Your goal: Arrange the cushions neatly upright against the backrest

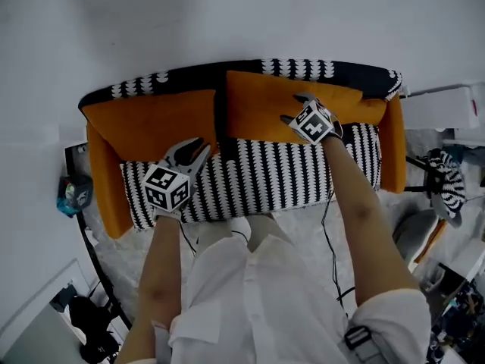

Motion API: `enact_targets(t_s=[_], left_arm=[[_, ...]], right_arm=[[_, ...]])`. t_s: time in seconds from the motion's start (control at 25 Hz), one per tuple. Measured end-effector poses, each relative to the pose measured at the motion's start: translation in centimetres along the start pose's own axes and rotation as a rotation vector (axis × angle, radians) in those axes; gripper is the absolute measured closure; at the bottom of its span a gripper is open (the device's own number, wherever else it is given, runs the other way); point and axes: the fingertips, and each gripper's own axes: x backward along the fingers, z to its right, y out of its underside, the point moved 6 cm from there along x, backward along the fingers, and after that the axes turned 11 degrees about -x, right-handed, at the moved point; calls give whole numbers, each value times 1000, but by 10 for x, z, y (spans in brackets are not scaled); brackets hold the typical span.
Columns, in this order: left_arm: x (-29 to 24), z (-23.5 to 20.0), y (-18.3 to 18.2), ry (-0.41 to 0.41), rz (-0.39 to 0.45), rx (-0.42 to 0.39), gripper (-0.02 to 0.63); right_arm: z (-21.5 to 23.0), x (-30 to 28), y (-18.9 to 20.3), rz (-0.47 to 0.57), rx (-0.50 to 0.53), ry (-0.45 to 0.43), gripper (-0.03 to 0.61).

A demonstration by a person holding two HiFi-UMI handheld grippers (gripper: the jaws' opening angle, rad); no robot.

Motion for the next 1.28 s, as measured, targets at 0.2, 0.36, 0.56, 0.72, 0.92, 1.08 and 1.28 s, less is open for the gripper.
enact_targets(t_s=[0.2, 0.36, 0.56, 0.72, 0.92, 1.08, 1.28], left_arm=[[-27, 31, -4, -10, -35, 8, 510], [-32, 47, -2, -44, -64, 19, 509], [-35, 54, 4, -98, -76, 45, 509], [-34, 58, 10, -128, -79, 65, 509], [-24, 63, 17, -150, -84, 82, 509], [-20, 67, 14, -158, -95, 95, 509], [-22, 54, 0, -184, -45, 60, 509]], right_arm=[[58, -15, 20, -77, 112, 23, 249], [80, -39, 17, -103, 164, -18, 235], [68, -69, 8, -151, 242, -120, 233], [60, -85, 15, -183, 296, -109, 348], [42, -74, 17, -106, 385, -124, 474], [28, -61, 20, -81, 464, -205, 483], [36, -65, -23, -94, 497, -153, 447]])
